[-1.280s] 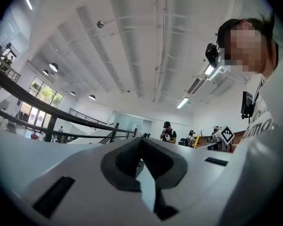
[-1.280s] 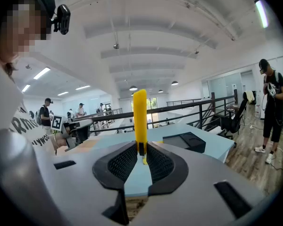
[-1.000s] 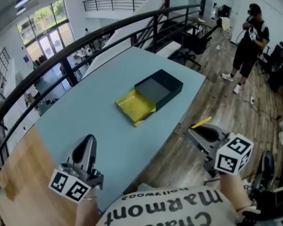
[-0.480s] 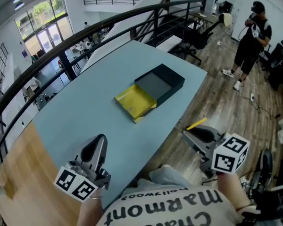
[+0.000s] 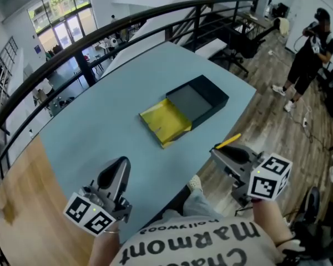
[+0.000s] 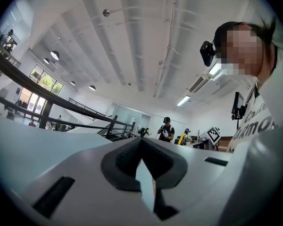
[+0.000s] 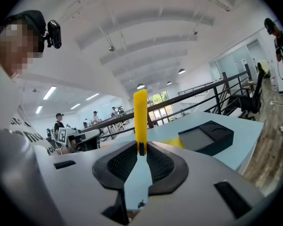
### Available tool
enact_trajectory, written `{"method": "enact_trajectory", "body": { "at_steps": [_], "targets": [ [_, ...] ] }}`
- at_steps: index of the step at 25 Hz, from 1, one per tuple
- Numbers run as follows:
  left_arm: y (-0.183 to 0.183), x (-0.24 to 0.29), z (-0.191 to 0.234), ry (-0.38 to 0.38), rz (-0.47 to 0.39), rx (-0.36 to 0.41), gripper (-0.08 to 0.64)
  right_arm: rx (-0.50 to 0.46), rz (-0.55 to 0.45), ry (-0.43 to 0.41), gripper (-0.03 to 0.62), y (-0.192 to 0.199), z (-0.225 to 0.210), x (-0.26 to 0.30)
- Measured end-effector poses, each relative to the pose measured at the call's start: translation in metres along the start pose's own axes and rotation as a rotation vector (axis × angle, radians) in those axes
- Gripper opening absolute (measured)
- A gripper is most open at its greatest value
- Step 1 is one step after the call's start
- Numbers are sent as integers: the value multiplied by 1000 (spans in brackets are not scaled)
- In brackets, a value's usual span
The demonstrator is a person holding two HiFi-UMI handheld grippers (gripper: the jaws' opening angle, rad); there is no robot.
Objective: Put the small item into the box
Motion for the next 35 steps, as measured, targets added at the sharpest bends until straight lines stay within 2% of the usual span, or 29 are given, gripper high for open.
{"method": "enact_trajectory", "body": {
  "at_steps": [5,17,21,26,30,33,35],
  "targets": [
    [-11,26,16,-57,4,-10,2,-22,46,-52,78,-22,-32,26],
    [-48,82,55,-207,-70,-72,2,-122,158,-203,78,-96,-100,89],
    [-38,105,62,-248,-75,-106,2,-144,203,-254,78,-106,-128,111],
    [-28,115,76,-311,-95,-131,2,-184,265,-319,78,-110,-142,146],
    [-27,124,81,-374,-113,-93,2,-222,340,-378,78,-112,-154,171],
    [-27,128,79,-458,-88,-46,2,-250,398,-434,78,-114,-154,189],
    [-23,131,75,-473,-91,-32,2,-269,426,-465,78,-109,-154,201]
  ]
}}
Point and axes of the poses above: the fingertips, and each gripper's own axes: x forward along the fingers, z to its left, y out of its underside, the point moved 7 cm from there along -x, backward along the fingers, and after that the axes turned 15 degrees about z, right-handed, at the moved point
